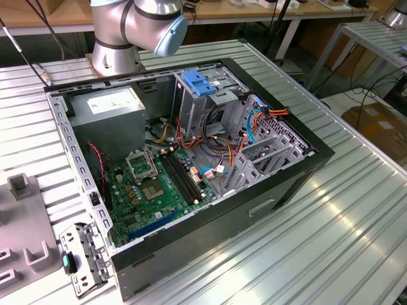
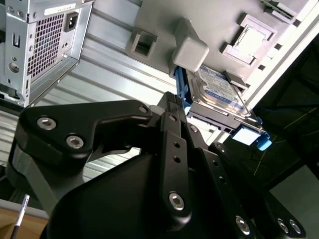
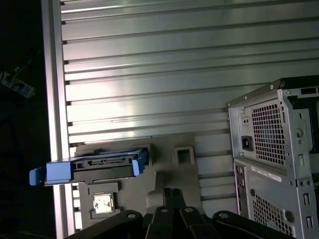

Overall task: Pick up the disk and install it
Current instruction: 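Reach for the disk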

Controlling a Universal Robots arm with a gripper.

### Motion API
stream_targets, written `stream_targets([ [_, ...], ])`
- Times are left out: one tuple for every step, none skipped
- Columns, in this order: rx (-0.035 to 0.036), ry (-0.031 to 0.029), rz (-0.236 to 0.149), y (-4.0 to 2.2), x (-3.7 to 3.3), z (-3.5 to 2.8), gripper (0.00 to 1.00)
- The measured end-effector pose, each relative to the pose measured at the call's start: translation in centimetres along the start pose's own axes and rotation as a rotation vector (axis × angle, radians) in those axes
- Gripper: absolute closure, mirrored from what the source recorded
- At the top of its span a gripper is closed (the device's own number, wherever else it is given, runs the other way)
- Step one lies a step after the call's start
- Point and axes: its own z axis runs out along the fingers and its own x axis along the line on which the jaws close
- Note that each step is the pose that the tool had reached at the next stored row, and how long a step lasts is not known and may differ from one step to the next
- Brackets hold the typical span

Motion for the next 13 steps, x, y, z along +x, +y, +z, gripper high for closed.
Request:
stream_targets([
  [0.0000,-0.0001,0.000,0.00,0.01,0.00,0.89],
  [0.0000,0.0000,0.000,0.00,0.01,0.00,0.89],
  [0.0000,0.0000,0.000,0.00,0.01,0.00,0.89],
  [0.0000,0.0000,0.000,0.00,0.02,0.00,0.89],
  [0.0000,0.0000,0.000,0.00,0.02,0.00,0.89],
  [0.0000,-0.0001,0.000,0.00,0.02,0.00,0.89],
  [0.0000,0.0000,0.000,0.00,0.02,0.00,0.89],
  [0.0000,0.0000,0.000,0.00,0.02,0.00,0.89],
  [0.0000,0.0000,0.000,0.00,0.03,0.00,0.89],
  [0.0000,0.0000,0.000,0.00,0.03,0.00,0.89],
  [0.0000,0.0000,0.000,0.00,0.04,0.00,0.89],
  [0.0000,-0.0001,0.000,-0.01,0.13,0.00,0.89],
  [0.0000,0.0000,0.000,-0.02,0.32,0.00,0.89],
])
